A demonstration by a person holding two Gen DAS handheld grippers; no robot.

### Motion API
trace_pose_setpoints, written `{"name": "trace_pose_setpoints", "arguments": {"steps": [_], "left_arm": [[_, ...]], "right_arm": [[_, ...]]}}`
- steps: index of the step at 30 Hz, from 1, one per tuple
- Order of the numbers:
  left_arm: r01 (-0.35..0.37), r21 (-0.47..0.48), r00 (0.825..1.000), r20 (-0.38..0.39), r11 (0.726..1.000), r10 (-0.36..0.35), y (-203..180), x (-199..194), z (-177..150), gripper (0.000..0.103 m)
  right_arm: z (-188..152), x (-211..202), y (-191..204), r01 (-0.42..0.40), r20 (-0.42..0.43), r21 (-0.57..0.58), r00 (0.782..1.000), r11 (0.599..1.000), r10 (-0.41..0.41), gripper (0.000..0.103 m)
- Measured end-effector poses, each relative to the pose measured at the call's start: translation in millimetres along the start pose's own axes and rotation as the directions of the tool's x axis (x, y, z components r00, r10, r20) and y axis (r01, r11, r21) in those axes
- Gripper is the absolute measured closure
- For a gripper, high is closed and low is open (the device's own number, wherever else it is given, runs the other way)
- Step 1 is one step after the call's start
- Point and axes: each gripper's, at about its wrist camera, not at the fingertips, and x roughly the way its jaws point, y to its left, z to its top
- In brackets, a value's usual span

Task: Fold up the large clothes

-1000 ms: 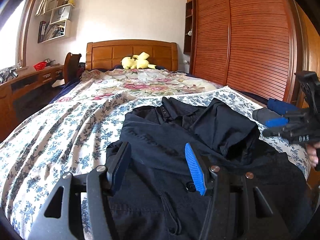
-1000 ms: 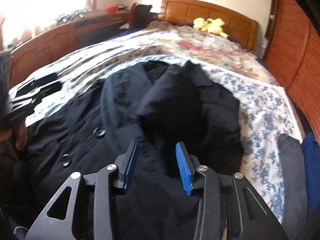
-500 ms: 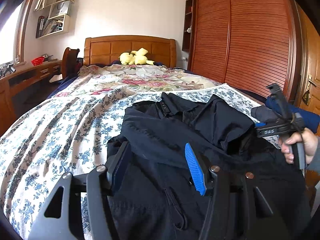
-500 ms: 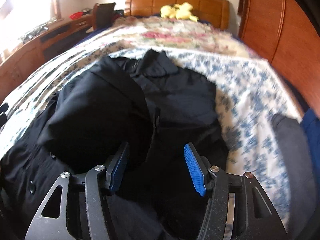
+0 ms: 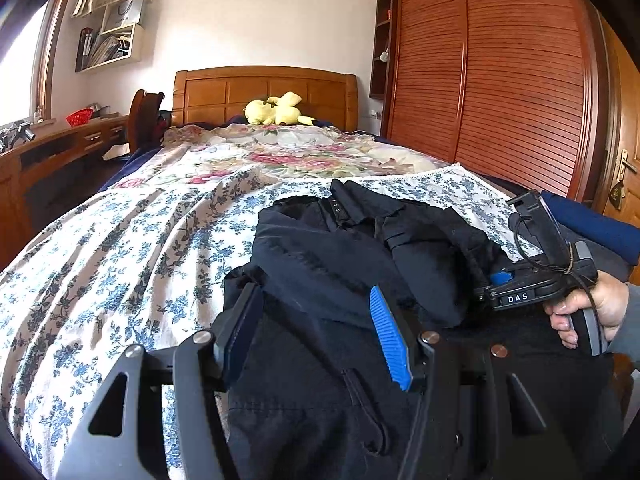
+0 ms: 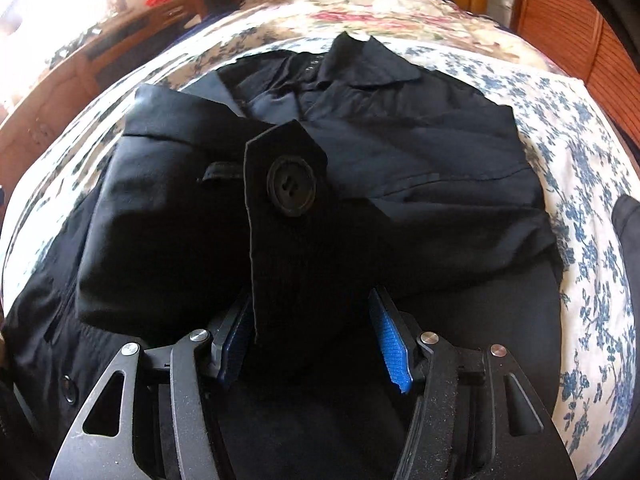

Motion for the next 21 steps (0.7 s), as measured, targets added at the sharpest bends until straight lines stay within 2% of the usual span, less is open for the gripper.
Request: {"name": "trace_pose_setpoints", "arguments": {"steps": [1,2,3,5,10,15,18,21], "left_arm": [[-0.002,0.001,1.0,0.0,1.0,0.002,-0.1,-0.7,-0.2,0.048],[-0.003,0.002,1.0,0.001,1.0,0.003,0.3,-0.8,-0.3,0.048],[-0.004,0.002,1.0,0.002,1.0,0.004,0.5,-1.2,-0.2,0.048],[-0.005,0.002,1.0,0.004,1.0,0.005,1.6,-3.4,-0.5,0.048],[-0.012,0.004,1.0,0.011,1.0,0.012,2.8,-9.0,-0.4,0.048],[-0.024,0.006,1.0,0.017,1.0,0.024,5.8,-15.4,-1.6,0.048],[-0.034,0.008,0.999,0.017,0.999,0.034,6.7,-19.7,-3.4,0.048],[-0.051,0.017,0.999,0.017,0.999,0.05,5.9,-27.0,-5.7,0.048]], "right_arm": [[-0.7,-0.6,2.3,-0.011,0.002,-0.015,1.0,1.0,0.011,0.055],[-1.2,-2.4,4.5,-0.016,0.006,-0.033,1.0,0.999,0.016,0.067],[-1.5,-4.9,7.9,-0.017,0.01,-0.053,1.0,0.998,0.018,0.086],[-2.4,-13.7,13.0,-0.019,0.029,-0.082,0.999,0.996,0.021,0.095],[1.7,-63.5,16.2,0.042,0.173,-0.114,0.985,0.993,-0.022,0.098],[15.1,-120.2,10.5,0.14,0.3,-0.124,0.949,0.982,-0.097,0.098],[18.8,-146.7,5.0,0.173,0.342,-0.121,0.932,0.977,-0.122,0.098],[16.8,-159.7,4.0,0.182,0.354,-0.126,0.927,0.975,-0.128,0.098]]}}
